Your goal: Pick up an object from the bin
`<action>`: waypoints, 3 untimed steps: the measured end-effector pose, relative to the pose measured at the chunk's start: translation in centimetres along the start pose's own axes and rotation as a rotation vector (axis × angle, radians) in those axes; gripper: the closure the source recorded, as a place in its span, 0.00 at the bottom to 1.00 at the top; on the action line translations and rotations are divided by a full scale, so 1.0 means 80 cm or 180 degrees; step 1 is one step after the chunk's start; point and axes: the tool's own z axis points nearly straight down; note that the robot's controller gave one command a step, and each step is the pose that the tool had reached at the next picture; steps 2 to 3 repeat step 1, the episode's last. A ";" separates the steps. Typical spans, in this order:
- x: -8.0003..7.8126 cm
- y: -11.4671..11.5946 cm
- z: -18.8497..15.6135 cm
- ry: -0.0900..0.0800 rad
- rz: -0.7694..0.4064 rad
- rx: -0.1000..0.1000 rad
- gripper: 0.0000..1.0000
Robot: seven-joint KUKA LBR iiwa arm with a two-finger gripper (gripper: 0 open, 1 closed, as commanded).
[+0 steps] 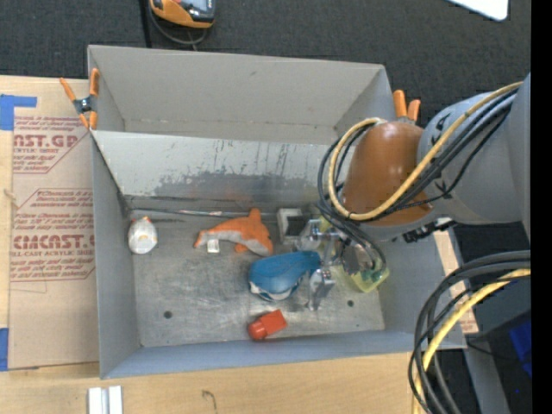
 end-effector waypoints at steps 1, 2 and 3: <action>-0.002 0.000 -0.026 -0.0021 0.0000 0.0003 1.00; -0.002 0.000 -0.026 -0.0021 0.0000 0.0003 1.00; -0.002 0.000 -0.026 -0.0021 0.0000 0.0003 1.00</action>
Offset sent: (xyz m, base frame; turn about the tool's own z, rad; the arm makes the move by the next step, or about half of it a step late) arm 0.0001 0.0001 0.0509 0.0000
